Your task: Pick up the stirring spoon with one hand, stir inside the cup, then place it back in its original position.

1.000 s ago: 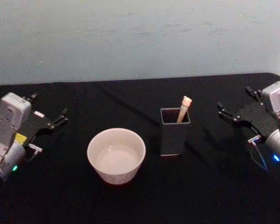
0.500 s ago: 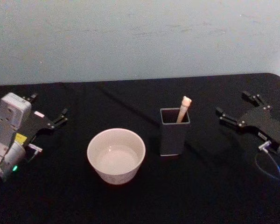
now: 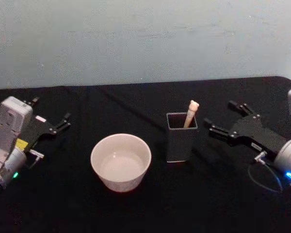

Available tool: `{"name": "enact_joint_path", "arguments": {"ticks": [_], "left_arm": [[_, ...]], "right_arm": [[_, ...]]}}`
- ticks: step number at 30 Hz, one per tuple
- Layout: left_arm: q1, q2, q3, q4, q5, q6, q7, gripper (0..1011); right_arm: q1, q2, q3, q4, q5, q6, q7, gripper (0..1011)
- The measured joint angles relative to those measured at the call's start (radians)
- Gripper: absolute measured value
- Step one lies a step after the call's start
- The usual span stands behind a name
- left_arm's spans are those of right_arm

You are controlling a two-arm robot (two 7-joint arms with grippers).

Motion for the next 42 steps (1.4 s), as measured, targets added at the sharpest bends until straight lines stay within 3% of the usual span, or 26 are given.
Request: {"name": "enact_joint_path", "arguments": {"ticks": [9,19,31,42], "left_arm": [[0.0,0.0,0.0,0.0,0.0,0.0,0.0,1001],[0.0,0.0,0.0,0.0,0.0,0.0,0.0,1001],[0.0,0.0,0.0,0.0,0.0,0.0,0.0,1001],[0.0,0.0,0.0,0.0,0.0,0.0,0.0,1001]], "right_arm": [[0.037,-0.05,-0.012,0.012,0.009,0.057,0.025,1000],[0.117,-0.12,-0.028,0.082,0.026,0.15,0.05,1000],[0.179,-0.159,-0.045,0.154,0.018,0.169,0.06,1000],[0.192,-0.17,-0.051,0.17,0.007,0.178,0.06,1000]]}}
